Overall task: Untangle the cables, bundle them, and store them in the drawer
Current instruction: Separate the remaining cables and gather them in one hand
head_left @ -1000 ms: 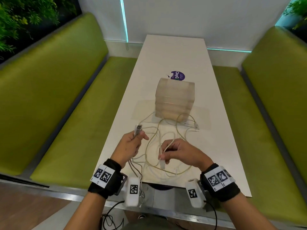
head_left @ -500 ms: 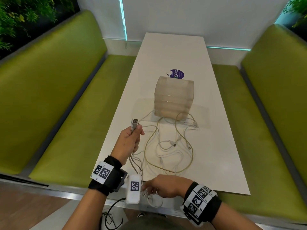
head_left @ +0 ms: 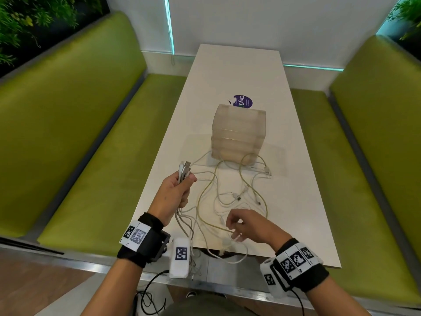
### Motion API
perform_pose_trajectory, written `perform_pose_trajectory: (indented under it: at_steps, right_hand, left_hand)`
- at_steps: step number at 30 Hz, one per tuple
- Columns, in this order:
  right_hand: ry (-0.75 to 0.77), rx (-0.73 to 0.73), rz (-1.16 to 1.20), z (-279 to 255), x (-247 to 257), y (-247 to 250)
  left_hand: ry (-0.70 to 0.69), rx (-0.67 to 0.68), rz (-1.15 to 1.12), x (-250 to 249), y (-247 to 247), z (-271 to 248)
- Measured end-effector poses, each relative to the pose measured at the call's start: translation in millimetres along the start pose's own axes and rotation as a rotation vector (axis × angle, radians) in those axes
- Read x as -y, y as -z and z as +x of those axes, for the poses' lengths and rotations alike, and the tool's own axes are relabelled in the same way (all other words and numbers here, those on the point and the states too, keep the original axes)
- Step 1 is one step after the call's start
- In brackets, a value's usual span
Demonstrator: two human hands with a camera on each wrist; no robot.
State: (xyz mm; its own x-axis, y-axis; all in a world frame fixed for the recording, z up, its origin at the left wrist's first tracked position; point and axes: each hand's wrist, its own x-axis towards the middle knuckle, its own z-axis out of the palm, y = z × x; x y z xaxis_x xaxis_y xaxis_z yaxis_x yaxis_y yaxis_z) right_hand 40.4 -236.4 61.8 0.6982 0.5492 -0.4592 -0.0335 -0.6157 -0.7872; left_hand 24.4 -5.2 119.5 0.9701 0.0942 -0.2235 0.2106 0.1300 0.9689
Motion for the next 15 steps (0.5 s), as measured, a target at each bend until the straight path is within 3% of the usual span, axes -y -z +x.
perform_pose_trajectory:
  at_steps: [4,7,9,13,15]
  right_hand:
    - [-0.138,0.299,-0.004,-7.7,-5.7,-4.3]
    - [-0.114,0.484,-0.267,-11.0,-7.7,-9.9]
    - [-0.073,0.422,-0.354,-10.7,-8.1,-12.3]
    - [-0.003,0.105,-0.366,-6.1,-8.8,-11.6]
    - [0.004,0.030,-0.486,-1.8,-14.3,-13.4]
  left_hand:
    - [0.001,0.017,0.005,-0.5,0.5,0.2]
    - [0.001,0.030,0.006,-1.3,0.3,-0.6]
    - [0.003,0.037,0.010,-1.0,0.1,-0.4]
    - [0.003,0.036,0.018,0.7,-0.4,0.5]
    - [0.005,0.028,0.008,1.2,-1.0,0.8]
